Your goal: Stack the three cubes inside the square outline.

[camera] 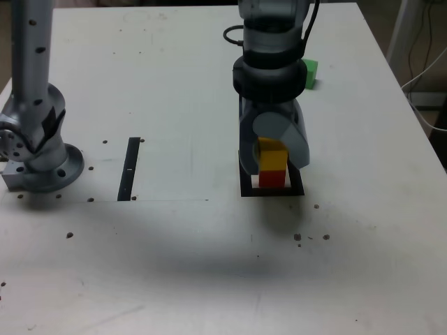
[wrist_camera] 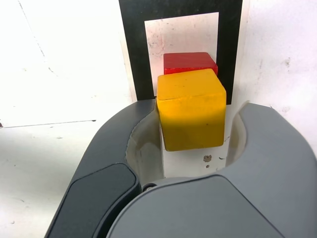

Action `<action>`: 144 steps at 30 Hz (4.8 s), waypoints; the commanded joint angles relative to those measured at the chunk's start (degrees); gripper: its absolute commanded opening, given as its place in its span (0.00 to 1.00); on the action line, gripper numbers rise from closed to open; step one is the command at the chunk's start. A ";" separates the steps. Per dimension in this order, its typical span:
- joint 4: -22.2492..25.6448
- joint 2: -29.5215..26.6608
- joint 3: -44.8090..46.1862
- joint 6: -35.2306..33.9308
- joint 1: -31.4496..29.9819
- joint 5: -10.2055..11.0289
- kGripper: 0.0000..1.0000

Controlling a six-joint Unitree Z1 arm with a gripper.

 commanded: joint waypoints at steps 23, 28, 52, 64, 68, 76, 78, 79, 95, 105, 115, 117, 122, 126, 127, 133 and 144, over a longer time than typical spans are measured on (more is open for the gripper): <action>4.78 -6.28 2.82 4.36 7.87 5.29 1.00; 5.63 -5.79 1.88 10.75 12.96 5.52 1.00; 14.00 11.97 -22.32 34.80 28.28 8.34 0.99; 19.12 22.15 -39.58 44.04 33.24 9.50 0.99; 20.74 25.54 -45.41 46.94 35.03 9.44 0.99; 22.55 29.71 -51.99 49.84 36.79 9.04 0.98; 22.93 30.48 -52.56 50.08 36.80 8.69 0.96; 23.09 30.84 -52.71 50.16 36.78 8.48 0.96; 23.63 33.88 -54.52 49.26 34.66 7.91 0.44; 24.06 34.17 -55.18 49.39 34.08 7.54 0.27; 24.79 34.10 -55.47 49.34 33.93 7.52 0.26; 24.86 34.04 -55.50 49.27 33.90 7.42 0.26; 25.23 33.25 -55.51 48.74 33.46 7.27 0.26; 25.90 30.96 -54.73 47.63 32.59 7.45 0.26; 26.26 30.19 -54.40 47.20 32.33 7.48 0.26; 29.18 25.68 -52.30 44.73 30.55 6.62 0.26; 30.37 14.32 -41.98 38.62 25.54 6.43 0.26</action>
